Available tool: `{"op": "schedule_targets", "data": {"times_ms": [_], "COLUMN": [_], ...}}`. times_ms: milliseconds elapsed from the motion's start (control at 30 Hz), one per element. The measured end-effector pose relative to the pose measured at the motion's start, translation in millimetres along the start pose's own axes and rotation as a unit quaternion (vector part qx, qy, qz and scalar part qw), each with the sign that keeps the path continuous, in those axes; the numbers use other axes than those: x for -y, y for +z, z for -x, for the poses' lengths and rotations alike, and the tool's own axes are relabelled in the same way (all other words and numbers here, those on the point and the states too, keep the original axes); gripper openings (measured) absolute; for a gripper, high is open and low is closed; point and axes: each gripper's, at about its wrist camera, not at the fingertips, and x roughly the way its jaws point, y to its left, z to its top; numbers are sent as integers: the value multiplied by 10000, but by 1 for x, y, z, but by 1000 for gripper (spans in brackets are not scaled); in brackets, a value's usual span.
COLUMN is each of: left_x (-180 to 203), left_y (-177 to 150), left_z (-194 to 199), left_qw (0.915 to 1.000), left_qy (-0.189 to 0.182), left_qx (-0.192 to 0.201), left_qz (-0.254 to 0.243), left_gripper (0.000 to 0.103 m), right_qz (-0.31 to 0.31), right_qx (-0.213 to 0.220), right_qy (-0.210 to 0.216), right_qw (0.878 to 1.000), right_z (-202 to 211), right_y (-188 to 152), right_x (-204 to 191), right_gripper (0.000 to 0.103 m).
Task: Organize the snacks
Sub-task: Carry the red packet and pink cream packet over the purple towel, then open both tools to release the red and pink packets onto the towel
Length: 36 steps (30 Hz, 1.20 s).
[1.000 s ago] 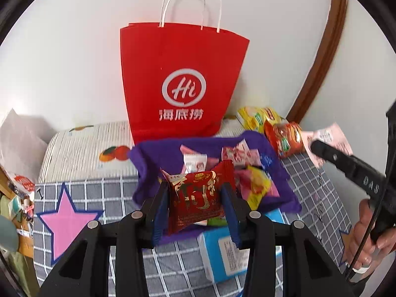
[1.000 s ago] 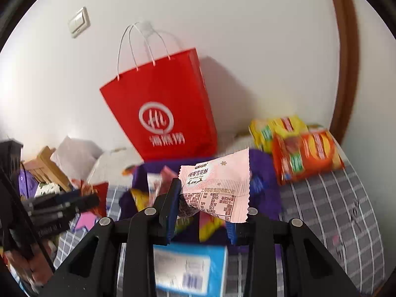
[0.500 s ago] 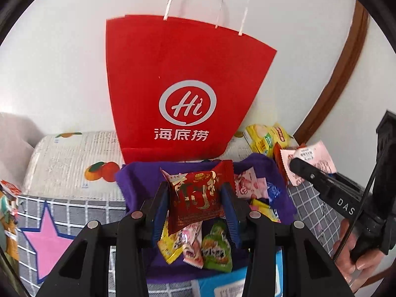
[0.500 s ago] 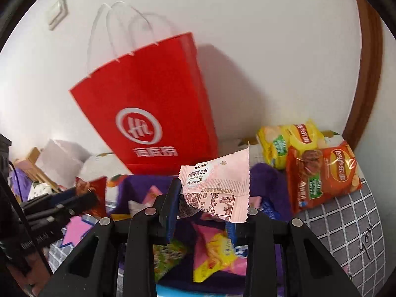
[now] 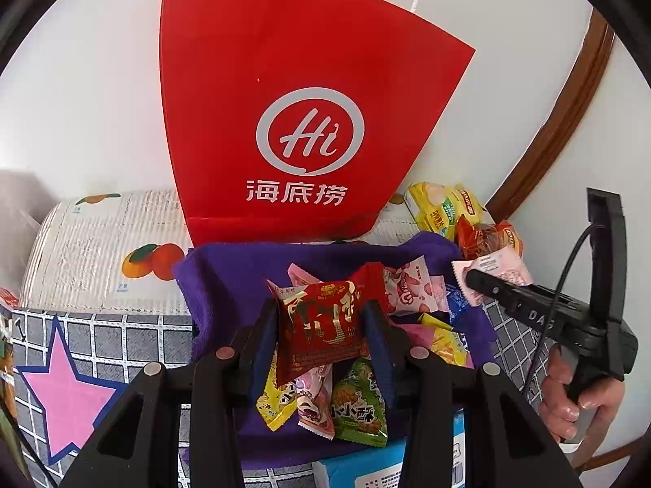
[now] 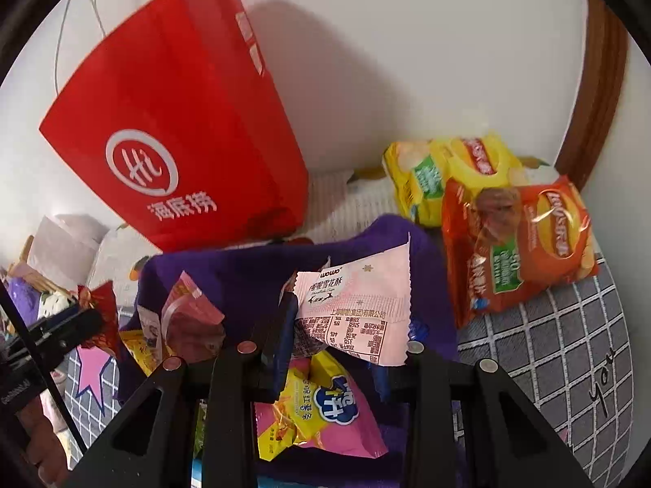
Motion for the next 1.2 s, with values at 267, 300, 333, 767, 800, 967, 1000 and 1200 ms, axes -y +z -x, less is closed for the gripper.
{"op": "schedule_targets", "data": {"times_ms": [267,300,333,767,800,967,1000,1200], "left_x": [2,3,3,4,4,4,4,5], "left_y": [0,-1,0,-1,-1,-2,-2,-3], "left_z": [1,2,2,-2,-2,-5,-5,-6], "left_qw": [10000,10000,10000,9999,9999,9999,9999,9998], "left_qy": [-20,-23,-23,-19,-18,-25,-28,-49], "left_qx": [12,20,22,-38,-45,-73,-77,-114], "left_qz": [-47,-55,-57,-106,-106,-122,-130,-162], "left_gripper": [40,40,40,40,40,40,40,40], "right_qz": [134,128,127,252,244,228,234,219], "right_qx": [-248,-283,-309,-796,-834,-833,-832,-791], "right_qy": [-144,-144,-152,-350,-348,-345,-341,-276], "right_qw": [9995,9994,9993,9959,9956,9957,9957,9962], "right_z": [-9,-10,-11,-42,-44,-45,-45,-40], "right_y": [-2,-3,-3,-7,-7,-8,-8,-7], "right_x": [-6,-6,-6,-8,-8,-7,-8,-9], "right_gripper": [33,33,33,33,34,35,35,47]}}
